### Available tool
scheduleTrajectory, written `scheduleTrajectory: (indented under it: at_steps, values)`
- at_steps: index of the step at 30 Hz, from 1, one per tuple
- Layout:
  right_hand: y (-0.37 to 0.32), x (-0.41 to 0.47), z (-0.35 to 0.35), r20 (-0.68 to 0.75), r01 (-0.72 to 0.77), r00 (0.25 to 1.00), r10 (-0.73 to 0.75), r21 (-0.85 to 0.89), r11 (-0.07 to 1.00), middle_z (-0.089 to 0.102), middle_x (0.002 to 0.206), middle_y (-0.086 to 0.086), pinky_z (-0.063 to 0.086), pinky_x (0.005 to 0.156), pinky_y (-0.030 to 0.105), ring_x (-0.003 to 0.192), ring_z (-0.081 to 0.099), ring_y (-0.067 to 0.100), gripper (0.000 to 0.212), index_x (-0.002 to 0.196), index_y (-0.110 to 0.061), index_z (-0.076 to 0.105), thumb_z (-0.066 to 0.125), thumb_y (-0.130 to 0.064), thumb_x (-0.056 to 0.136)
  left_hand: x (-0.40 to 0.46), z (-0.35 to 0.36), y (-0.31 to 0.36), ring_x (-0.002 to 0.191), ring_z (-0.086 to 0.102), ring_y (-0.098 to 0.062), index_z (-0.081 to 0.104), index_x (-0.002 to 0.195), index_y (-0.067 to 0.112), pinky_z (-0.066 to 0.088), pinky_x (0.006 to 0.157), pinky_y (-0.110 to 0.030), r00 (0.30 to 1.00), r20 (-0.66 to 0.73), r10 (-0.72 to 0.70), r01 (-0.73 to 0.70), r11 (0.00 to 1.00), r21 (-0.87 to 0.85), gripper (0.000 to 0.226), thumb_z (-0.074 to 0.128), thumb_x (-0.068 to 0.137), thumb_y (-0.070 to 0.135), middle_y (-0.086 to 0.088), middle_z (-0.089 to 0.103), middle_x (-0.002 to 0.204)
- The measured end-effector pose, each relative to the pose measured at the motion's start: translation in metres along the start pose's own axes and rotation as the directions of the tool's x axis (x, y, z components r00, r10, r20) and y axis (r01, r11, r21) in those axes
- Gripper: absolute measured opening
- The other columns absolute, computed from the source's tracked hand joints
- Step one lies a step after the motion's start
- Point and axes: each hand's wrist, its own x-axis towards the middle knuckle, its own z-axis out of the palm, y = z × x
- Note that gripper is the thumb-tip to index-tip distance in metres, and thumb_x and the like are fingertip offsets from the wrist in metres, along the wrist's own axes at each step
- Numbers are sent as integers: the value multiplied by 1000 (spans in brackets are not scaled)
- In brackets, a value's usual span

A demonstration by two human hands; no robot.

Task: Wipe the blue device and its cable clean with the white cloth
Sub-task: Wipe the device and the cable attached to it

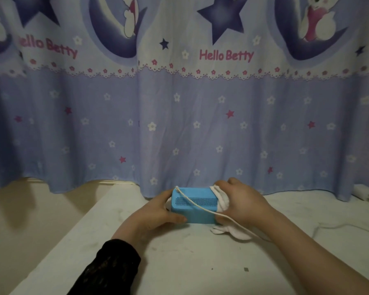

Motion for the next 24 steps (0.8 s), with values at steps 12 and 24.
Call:
scheduleTrajectory:
  at_steps: [12,24]
  values:
    - [1,5,-10,30,-62,998,58,192,979,45,110,6,42,92,29,103,53,25,61,122,-28,52,45,-47,64,-3,1,1,55,58,0,55,123,11,42,42,-15,999,-48,16,-19,998,-57,53,71,75,-3,-1,64,101]
    - [-69,11,19,-557,315,662,-501,-399,861,70,101,10,31,78,31,94,41,24,28,79,-15,69,44,-25,70,-8,6,10,38,51,3,59,90,11,38,39,-11,999,-51,7,-7,1000,13,21,63,80,-7,5,61,66]
